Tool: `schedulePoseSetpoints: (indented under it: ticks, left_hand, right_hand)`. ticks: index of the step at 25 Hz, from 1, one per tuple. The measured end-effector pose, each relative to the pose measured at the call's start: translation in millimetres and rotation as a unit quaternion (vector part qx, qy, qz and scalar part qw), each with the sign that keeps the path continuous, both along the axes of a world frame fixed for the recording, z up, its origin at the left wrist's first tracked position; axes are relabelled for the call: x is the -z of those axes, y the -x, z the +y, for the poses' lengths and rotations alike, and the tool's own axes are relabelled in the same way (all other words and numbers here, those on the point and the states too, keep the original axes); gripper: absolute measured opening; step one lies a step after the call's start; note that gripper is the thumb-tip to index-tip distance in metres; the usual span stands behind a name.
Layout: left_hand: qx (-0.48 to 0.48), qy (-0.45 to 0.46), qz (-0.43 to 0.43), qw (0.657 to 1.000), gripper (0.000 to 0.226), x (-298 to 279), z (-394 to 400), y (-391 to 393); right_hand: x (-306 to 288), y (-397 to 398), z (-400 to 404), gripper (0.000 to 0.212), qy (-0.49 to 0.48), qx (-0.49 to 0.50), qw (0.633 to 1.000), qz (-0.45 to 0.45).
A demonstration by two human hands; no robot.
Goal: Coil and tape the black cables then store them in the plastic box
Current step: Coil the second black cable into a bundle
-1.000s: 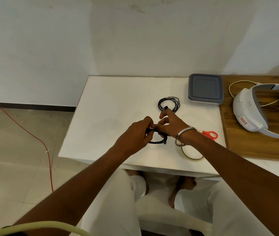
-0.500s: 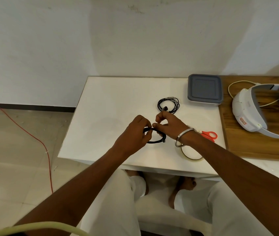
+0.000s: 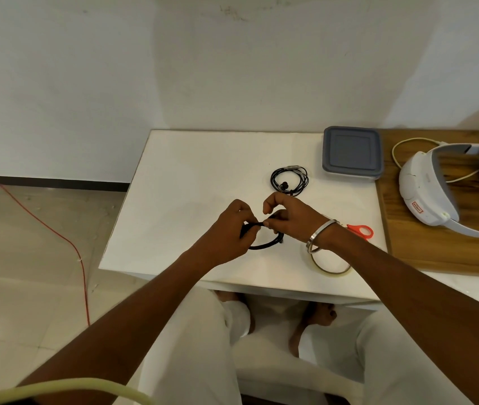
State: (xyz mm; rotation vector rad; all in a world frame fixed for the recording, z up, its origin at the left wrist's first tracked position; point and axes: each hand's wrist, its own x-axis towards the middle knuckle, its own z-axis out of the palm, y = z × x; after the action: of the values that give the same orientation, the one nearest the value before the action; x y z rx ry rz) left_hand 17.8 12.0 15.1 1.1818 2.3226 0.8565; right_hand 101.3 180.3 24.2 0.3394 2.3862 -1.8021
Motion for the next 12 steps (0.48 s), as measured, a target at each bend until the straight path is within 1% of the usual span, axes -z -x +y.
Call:
schedulePoseSetpoints:
  ticks: [4,8,12]
  left_hand:
    - [0.011,0.069,-0.093,0.993,0.02,-4.4,1.5,6.4]
    - [0.013,0.103,-0.143,0.984,0.024,-8.0,1.3,9.8]
    - [-0.031,0.126,-0.213,0.968,0.024,-8.7,4.0,6.7]
  right_hand:
    - [4.2,1.2,-1.4,0.025,-0.027,-0.014,0.999,0.012]
    - [5.4,4.2,-0.8,0.026,-0.049,-0.02,0.998,0.025]
    - [4.9,4.9,-2.2,0.027,-0.054,-0.019,0.998,0.028]
